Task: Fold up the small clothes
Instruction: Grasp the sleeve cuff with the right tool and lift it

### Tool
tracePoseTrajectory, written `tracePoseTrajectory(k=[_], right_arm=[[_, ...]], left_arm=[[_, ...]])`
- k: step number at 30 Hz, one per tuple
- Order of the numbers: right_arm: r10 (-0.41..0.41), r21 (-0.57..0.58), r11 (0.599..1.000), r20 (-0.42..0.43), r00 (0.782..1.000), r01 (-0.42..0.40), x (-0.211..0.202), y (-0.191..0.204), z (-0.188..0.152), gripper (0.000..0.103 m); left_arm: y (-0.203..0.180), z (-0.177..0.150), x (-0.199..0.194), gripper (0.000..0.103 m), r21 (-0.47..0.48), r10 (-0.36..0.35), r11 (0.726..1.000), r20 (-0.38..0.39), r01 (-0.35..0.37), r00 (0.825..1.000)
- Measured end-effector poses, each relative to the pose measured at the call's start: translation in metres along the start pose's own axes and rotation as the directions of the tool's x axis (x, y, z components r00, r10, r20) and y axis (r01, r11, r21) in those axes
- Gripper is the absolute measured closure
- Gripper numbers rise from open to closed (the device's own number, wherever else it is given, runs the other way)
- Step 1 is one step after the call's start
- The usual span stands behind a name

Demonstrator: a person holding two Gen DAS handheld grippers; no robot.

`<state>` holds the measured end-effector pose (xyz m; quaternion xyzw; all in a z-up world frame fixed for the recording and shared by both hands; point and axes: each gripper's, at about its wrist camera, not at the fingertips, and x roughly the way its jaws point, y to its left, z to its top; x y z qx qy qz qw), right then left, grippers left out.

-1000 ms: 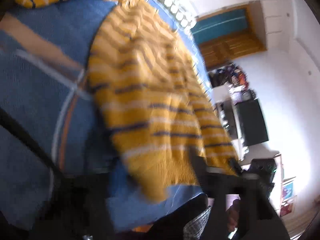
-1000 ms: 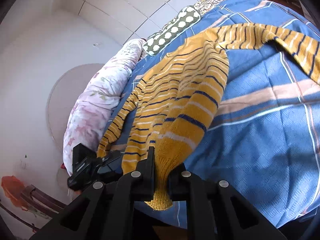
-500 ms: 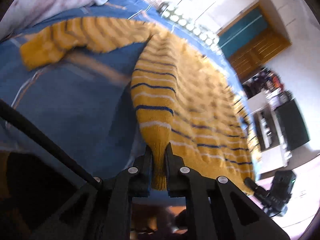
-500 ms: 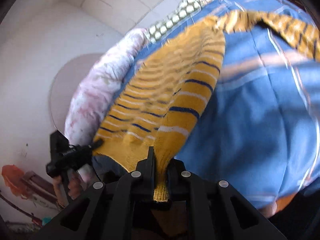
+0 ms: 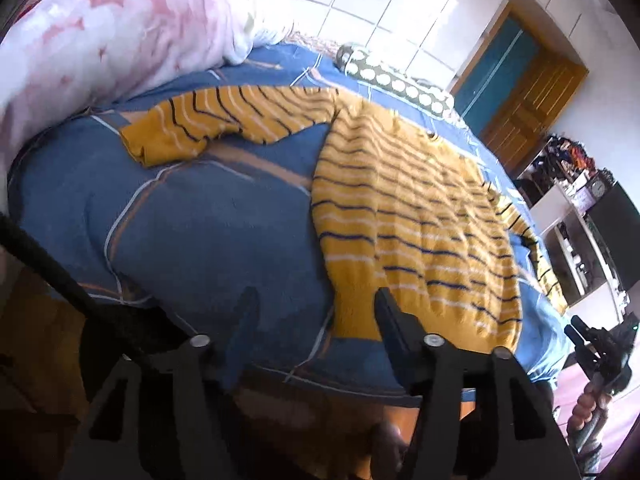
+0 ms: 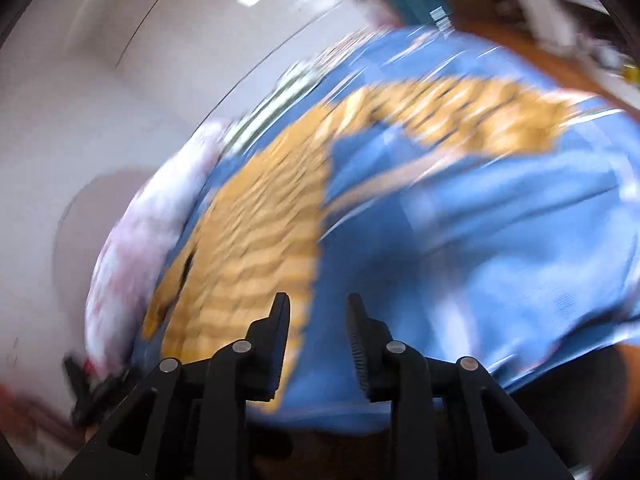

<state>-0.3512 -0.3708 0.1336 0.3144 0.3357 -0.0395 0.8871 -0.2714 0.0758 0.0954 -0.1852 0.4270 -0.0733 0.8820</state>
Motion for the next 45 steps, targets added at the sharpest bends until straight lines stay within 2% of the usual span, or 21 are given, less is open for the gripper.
tracePoseTrajectory(k=[7,10,14,15,17,19,22,24,26,27,28,29,31,37,40,43,45], right_arm=[[-0.07,0.244,0.969,0.119,0.99,0.04,-0.005,-0.076,0.041,0.065],[-0.109,0.279,0.958,0.124,0.986,0.071,0.007,-0.092,0.057,0.061],[-0.234,0.284,0.939,0.113,0.966,0.194,0.024,-0.095,0.074,0.061],[-0.246,0.29,0.935,0.109,0.963,0.206,0.026,-0.098,0.077,0.062],[-0.271,0.286,0.929,0.095,0.958,0.235,0.03,-0.1,0.087,0.089],[-0.291,0.248,0.932,0.081,0.953,0.264,0.03,-0.103,0.096,0.101],[-0.315,0.194,0.937,0.107,0.943,0.291,0.014,-0.101,0.103,0.101],[-0.298,0.181,0.945,0.118,0.947,0.274,0.0,-0.101,0.103,0.099],[-0.206,0.191,0.964,0.101,0.973,0.184,-0.008,-0.098,0.096,0.093],[-0.146,0.209,0.97,0.09,0.985,0.124,-0.009,-0.096,0.091,0.083],[-0.081,0.236,0.97,0.088,0.993,0.058,-0.007,-0.095,0.085,0.056],[-0.032,0.264,0.964,0.096,0.995,0.005,-0.006,-0.096,0.079,0.039],[0.044,0.327,0.942,0.112,0.993,-0.078,0.005,-0.1,0.069,0.038],[0.094,0.441,0.888,0.098,0.991,-0.128,0.054,-0.105,0.068,0.038],[0.031,0.473,0.878,0.095,0.995,-0.072,0.07,-0.105,0.074,0.038],[-0.053,0.445,0.896,0.101,0.993,0.002,0.075,-0.101,0.085,0.039],[-0.093,0.451,0.892,0.109,0.99,0.034,0.074,-0.105,0.09,0.039]], left_arm=[[-0.002,-0.012,0.009,0.038,-0.012,-0.057,0.998,-0.03,0.056,0.998],[-0.007,-0.015,0.014,0.038,0.023,-0.034,0.999,-0.044,0.035,0.998],[-0.011,-0.016,0.015,0.038,0.03,-0.034,0.999,-0.048,0.035,0.998],[-0.012,-0.017,0.013,0.038,0.031,-0.035,0.999,-0.047,0.037,0.998],[-0.013,-0.017,0.011,0.038,0.032,-0.038,0.999,-0.044,0.039,0.998],[-0.013,-0.017,0.008,0.038,0.034,-0.044,0.998,-0.04,0.046,0.998],[-0.012,-0.016,0.004,0.038,0.029,-0.053,0.998,-0.029,0.054,0.998],[-0.011,-0.016,0.004,0.038,0.015,-0.06,0.998,-0.028,0.06,0.998],[-0.01,-0.016,0.005,0.037,0.002,-0.074,0.997,-0.034,0.074,0.997],[-0.011,-0.017,0.006,0.037,0.0,-0.078,0.997,-0.037,0.078,0.996],[-0.013,-0.018,0.007,0.037,0.003,-0.078,0.997,-0.04,0.078,0.996],[-0.014,-0.018,0.007,0.037,0.008,-0.077,0.997,-0.042,0.077,0.996],[-0.017,-0.019,0.007,0.037,0.019,-0.075,0.997,-0.046,0.076,0.996],[-0.018,-0.018,0.008,0.036,0.018,-0.069,0.997,-0.046,0.07,0.997],[-0.017,-0.019,0.01,0.036,0.013,-0.073,0.997,-0.057,0.074,0.996],[-0.017,-0.018,0.009,0.036,0.018,-0.074,0.997,-0.053,0.075,0.996],[-0.017,-0.017,0.008,0.035,0.019,-0.076,0.997,-0.05,0.077,0.996]])
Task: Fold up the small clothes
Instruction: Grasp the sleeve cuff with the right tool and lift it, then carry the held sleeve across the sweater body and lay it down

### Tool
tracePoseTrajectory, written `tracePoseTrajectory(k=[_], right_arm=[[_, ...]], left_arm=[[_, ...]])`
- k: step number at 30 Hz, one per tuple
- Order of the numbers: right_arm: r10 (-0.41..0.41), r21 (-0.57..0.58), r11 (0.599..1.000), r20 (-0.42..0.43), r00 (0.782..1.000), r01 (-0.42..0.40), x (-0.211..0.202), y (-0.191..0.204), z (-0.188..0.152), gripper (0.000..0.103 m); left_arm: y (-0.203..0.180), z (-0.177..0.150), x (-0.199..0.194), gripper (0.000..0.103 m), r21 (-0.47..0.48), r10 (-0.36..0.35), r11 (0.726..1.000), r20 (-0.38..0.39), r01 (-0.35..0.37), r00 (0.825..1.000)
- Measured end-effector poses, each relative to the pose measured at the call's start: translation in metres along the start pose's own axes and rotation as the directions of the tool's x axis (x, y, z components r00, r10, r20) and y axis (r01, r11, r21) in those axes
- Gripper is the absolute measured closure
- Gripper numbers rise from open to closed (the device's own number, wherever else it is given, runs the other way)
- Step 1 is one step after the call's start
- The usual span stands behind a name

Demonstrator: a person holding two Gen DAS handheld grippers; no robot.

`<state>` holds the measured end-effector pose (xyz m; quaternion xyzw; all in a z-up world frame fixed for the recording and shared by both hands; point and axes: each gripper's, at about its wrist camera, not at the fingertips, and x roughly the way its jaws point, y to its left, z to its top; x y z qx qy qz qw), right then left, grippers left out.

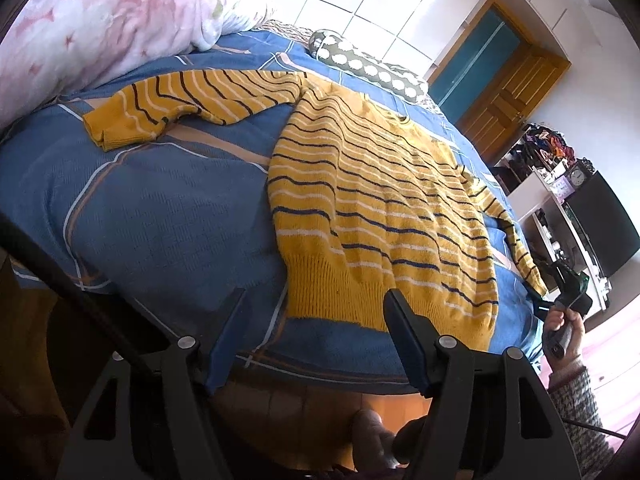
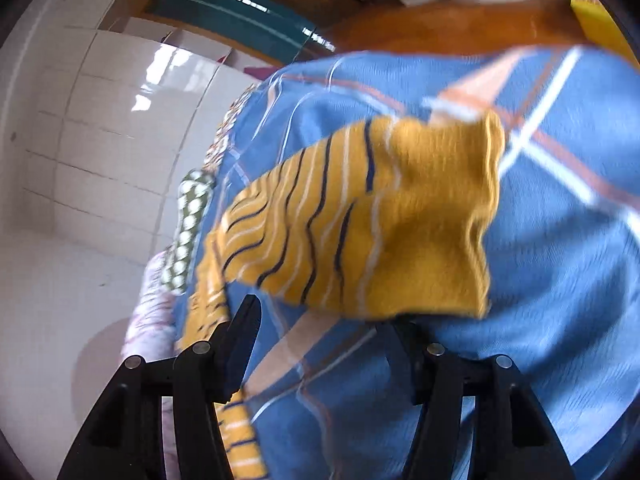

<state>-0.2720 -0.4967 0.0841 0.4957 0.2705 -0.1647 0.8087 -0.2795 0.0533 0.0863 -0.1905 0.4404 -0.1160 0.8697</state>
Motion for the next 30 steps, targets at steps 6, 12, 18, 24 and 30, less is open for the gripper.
tracePoseTrajectory(k=[6,12,18,24,30], right_arm=[[-0.105,0.0,0.994,-0.005,0.994,0.105,0.006,-0.007,0.02,0.095],[-0.267,-0.134,0.946,0.193,0.944,0.295,-0.037,0.01,0.072,0.097],[-0.425,-0.157,0.863,0.291,0.857,0.481,-0.048,0.039,0.131,0.097],[-0.361,-0.316,0.842,0.272,0.892,0.437,-0.01,0.124,0.112,0.097],[-0.231,-0.508,0.824,0.106,0.967,0.252,0.079,0.23,0.03,0.097]], left_arm=[[-0.005,0.009,-0.001,0.035,0.021,-0.007,1.0,-0.001,0.007,1.0],[-0.037,0.047,-0.003,0.03,0.154,-0.034,0.988,0.038,0.028,0.999],[-0.069,0.089,0.032,0.027,0.218,-0.097,0.973,0.08,0.078,0.992],[-0.081,0.104,0.082,0.027,0.192,-0.181,0.968,0.078,0.163,0.98],[-0.044,0.106,0.09,0.027,0.175,-0.197,0.97,0.15,0.17,0.969]])
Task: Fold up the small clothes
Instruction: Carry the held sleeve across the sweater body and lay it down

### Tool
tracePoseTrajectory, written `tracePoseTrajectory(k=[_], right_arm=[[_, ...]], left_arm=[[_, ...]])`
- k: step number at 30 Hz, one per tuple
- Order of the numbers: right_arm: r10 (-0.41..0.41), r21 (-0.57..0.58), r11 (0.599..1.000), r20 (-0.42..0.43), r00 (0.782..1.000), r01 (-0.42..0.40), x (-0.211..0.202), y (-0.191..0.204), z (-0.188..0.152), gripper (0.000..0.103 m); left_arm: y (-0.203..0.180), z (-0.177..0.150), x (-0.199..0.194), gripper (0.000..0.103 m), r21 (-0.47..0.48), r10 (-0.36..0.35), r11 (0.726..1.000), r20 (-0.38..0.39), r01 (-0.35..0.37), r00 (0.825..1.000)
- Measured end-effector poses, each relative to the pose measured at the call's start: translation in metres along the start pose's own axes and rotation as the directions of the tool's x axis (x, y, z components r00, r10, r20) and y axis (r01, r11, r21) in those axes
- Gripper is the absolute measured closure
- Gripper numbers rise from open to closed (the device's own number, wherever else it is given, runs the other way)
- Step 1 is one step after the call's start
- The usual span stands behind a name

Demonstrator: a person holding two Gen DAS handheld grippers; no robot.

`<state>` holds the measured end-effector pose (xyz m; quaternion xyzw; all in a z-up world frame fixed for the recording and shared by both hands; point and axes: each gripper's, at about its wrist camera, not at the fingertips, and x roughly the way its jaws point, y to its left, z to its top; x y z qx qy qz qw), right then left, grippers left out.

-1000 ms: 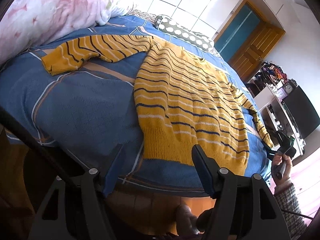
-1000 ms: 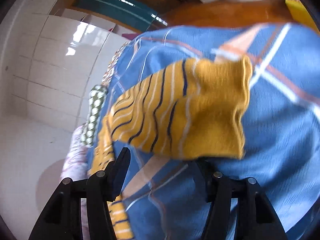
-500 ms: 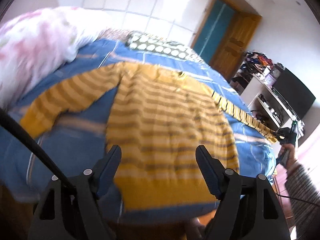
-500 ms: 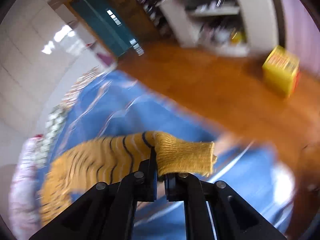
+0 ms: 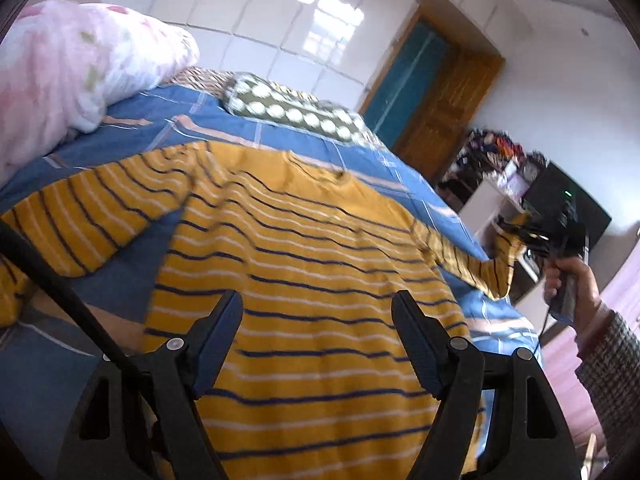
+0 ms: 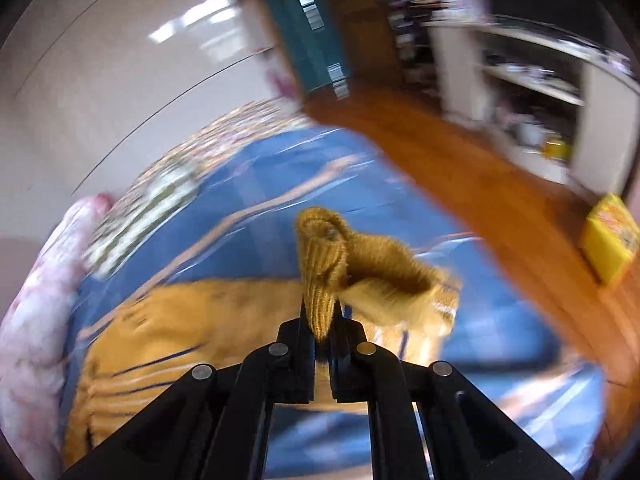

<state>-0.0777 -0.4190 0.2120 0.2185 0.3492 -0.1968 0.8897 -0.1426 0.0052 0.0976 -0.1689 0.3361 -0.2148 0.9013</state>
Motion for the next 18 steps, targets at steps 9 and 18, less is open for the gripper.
tracePoseTrajectory(k=[9,18], right_arm=[[0.209,-0.254,0.929,-0.241,0.948,-0.27,0.119,0.251,-0.095,0.097],[0.098,-0.474,0.843,-0.327,0.94,-0.253,0.168,0.342,-0.163,0.096]], left_arm=[[0.104,0.0,-0.026,0.026,-0.215,-0.05,0.975,0.064,0.063,0.997],[0.163,0.003,-0.045,0.026,-0.395,-0.092,0.909,0.123,0.134,0.988]])
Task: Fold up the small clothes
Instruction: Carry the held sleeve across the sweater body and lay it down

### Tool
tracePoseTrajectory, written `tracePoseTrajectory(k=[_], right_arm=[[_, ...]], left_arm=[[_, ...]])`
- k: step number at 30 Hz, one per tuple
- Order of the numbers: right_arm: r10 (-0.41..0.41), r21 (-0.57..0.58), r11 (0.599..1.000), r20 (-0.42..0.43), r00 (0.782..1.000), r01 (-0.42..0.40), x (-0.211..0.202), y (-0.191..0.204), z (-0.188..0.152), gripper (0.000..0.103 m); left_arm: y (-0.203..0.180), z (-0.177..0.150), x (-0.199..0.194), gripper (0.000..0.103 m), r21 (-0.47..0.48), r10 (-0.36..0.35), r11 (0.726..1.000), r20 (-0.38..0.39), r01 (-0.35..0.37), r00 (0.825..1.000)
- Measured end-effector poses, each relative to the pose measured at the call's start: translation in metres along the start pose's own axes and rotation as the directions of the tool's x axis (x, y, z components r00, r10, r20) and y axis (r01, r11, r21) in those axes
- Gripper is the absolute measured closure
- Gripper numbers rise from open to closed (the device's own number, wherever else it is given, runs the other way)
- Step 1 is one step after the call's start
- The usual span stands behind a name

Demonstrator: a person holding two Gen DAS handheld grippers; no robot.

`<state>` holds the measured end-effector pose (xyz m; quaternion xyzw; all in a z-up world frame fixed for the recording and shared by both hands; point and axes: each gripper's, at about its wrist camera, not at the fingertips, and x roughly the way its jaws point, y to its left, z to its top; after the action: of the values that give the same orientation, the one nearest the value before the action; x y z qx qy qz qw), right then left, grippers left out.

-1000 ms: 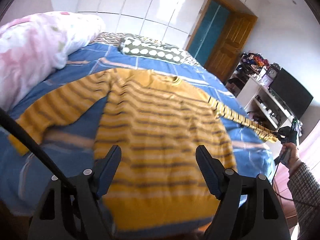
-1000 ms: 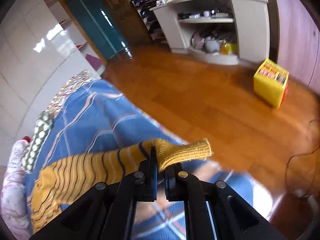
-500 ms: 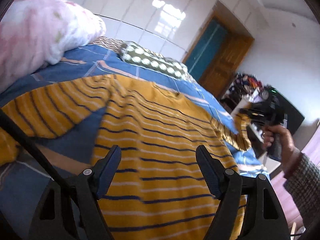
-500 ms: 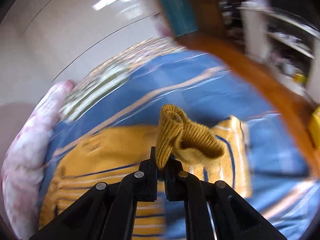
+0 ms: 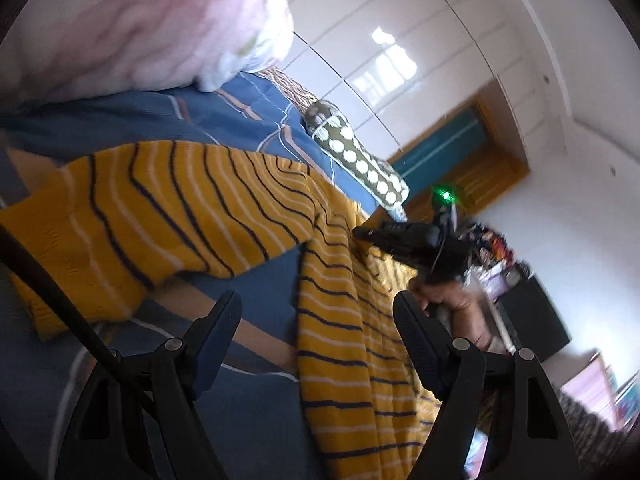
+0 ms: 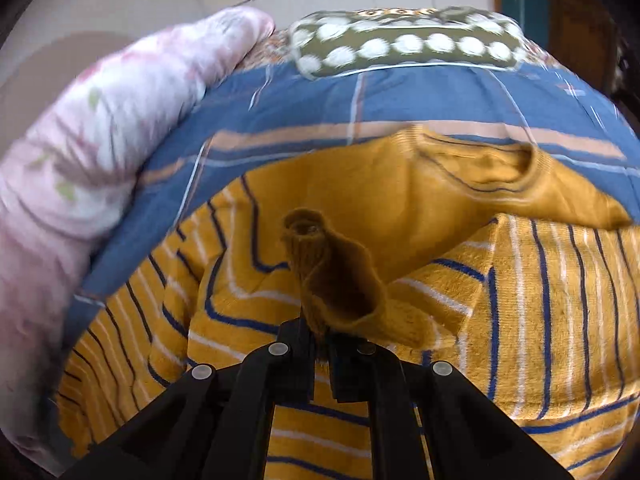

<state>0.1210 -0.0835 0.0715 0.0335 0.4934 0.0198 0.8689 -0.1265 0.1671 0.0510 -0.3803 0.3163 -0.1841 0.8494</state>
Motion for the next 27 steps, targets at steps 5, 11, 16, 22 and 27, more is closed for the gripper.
tracePoseTrajectory(k=[5,11,16,22,27], right_arm=[[0.008,-0.173,0.985,-0.037,0.999,-0.014,0.001,0.037,-0.007,0.07],[0.14,-0.232,0.962,-0.024,0.99,-0.142,-0.027,0.072,-0.006,0.056],[0.214,-0.272,0.936,-0.067,0.975,-0.224,-0.037,0.103,-0.032,0.055],[0.322,-0.409,0.833,-0.186,0.928,-0.371,-0.052,0.161,-0.094,0.055],[0.279,-0.69,0.648,-0.178,0.944,-0.322,-0.073,0.222,-0.151,0.053]], left_arm=[[0.01,0.007,-0.019,0.026,-0.041,0.032,0.999,0.07,-0.029,0.997],[0.014,0.008,-0.053,0.026,-0.063,0.215,0.977,0.228,-0.205,0.95],[0.021,0.01,-0.101,0.026,-0.193,0.478,0.878,0.402,-0.438,0.781],[0.025,0.002,-0.148,0.024,-0.366,0.639,0.767,0.516,-0.527,0.571],[0.029,0.002,-0.152,0.022,-0.373,0.633,0.772,0.516,-0.514,0.577]])
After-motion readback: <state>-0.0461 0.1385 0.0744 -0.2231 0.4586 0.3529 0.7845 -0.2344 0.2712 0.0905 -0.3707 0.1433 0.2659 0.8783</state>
